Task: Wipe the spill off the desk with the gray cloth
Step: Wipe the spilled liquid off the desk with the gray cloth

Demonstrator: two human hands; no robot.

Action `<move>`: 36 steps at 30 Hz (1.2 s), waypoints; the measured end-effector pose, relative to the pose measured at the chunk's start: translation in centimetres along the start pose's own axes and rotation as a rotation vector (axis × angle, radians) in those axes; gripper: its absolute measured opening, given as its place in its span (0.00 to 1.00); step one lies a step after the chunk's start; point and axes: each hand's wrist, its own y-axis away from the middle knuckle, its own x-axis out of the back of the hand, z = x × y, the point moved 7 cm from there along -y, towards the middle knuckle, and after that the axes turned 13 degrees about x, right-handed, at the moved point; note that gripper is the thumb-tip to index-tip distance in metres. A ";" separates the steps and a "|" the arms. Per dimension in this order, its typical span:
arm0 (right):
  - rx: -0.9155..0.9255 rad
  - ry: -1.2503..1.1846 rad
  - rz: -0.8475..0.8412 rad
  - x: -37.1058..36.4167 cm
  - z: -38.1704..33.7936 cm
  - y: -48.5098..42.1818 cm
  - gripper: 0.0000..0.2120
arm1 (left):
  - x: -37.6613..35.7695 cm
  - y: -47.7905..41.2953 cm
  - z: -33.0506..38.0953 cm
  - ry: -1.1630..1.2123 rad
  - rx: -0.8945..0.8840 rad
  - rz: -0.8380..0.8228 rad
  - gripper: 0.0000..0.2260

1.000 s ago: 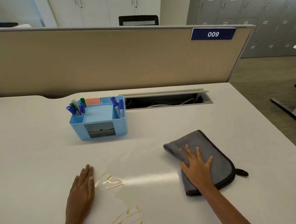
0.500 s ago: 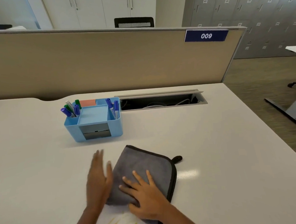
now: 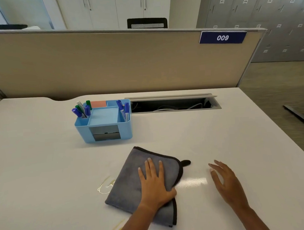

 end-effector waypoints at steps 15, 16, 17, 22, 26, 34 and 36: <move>-0.094 0.114 -0.151 -1.6 2.0 -0.7 0.18 | 0.1 2.3 -8.0 0.055 0.120 0.265 0.30; -0.093 0.116 -0.149 -1.6 2.0 -0.7 0.18 | -0.5 2.9 -5.9 0.052 0.051 0.272 0.31; -0.093 0.116 -0.146 -1.6 2.0 -0.7 0.18 | -1.1 3.1 -3.8 0.039 -0.017 0.261 0.32; -0.077 0.141 -0.164 -1.6 2.0 -0.7 0.18 | 0.9 -0.3 0.9 -0.045 -0.005 0.140 0.29; -0.077 0.154 -0.189 -1.5 2.0 -0.9 0.18 | 2.6 -3.5 -5.2 0.062 0.152 0.146 0.40; -0.062 0.148 -0.178 -1.2 1.8 -0.7 0.18 | 0.1 3.1 -11.7 0.053 0.273 0.248 0.29; -0.047 0.144 -0.197 -1.1 1.9 -0.8 0.19 | -0.4 5.4 -8.7 0.091 0.187 0.339 0.29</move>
